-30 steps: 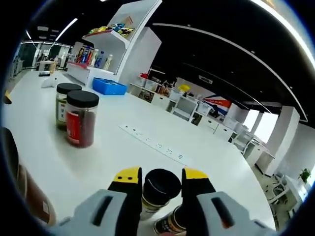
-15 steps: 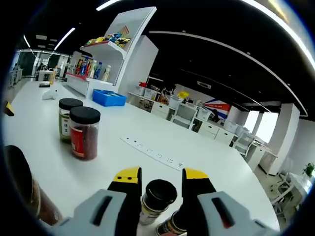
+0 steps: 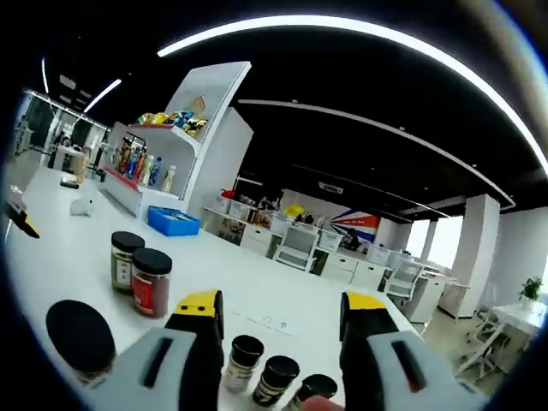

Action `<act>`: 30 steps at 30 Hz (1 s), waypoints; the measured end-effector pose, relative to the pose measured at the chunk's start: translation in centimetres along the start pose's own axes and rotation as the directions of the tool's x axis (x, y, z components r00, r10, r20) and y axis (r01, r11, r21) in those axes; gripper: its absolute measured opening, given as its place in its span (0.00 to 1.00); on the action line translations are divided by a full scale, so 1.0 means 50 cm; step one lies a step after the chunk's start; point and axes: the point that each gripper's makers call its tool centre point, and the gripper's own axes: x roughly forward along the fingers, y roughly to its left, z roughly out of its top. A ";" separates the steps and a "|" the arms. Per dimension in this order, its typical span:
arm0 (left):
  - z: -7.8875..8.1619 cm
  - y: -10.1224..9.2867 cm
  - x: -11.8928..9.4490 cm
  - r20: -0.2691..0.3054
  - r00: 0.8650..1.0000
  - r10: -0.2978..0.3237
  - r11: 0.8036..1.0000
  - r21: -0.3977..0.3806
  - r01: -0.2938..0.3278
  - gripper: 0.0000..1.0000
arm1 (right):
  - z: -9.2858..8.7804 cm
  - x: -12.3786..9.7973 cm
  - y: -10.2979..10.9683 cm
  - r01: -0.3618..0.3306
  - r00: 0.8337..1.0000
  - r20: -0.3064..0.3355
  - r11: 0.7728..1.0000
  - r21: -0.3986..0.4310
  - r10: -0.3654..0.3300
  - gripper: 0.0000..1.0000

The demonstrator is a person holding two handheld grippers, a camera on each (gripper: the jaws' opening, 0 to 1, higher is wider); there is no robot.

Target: Pick up the mixed condiments and ingredients on the table and sort them into separate groups

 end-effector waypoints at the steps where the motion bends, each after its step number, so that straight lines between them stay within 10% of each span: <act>1: 0.002 0.000 -0.002 0.002 1.000 0.002 1.000 0.001 -0.002 0.90 | 0.004 -0.019 -0.001 -0.005 1.000 0.009 1.000 0.018 0.005 0.52; 9: 0.020 0.005 -0.009 0.019 1.000 0.020 1.000 0.009 -0.020 0.90 | 0.001 -0.165 0.004 -0.049 0.999 0.011 0.987 0.151 0.048 0.70; 18: 0.028 -0.003 -0.001 0.019 1.000 0.013 1.000 0.023 -0.014 0.90 | -0.029 -0.275 0.016 -0.054 0.996 -0.060 0.993 0.101 0.060 0.90; 30: 0.034 -0.016 0.006 0.022 1.000 -0.010 1.000 0.023 0.010 0.90 | -0.133 -0.341 0.087 -0.191 0.941 -0.241 0.961 0.200 0.237 0.94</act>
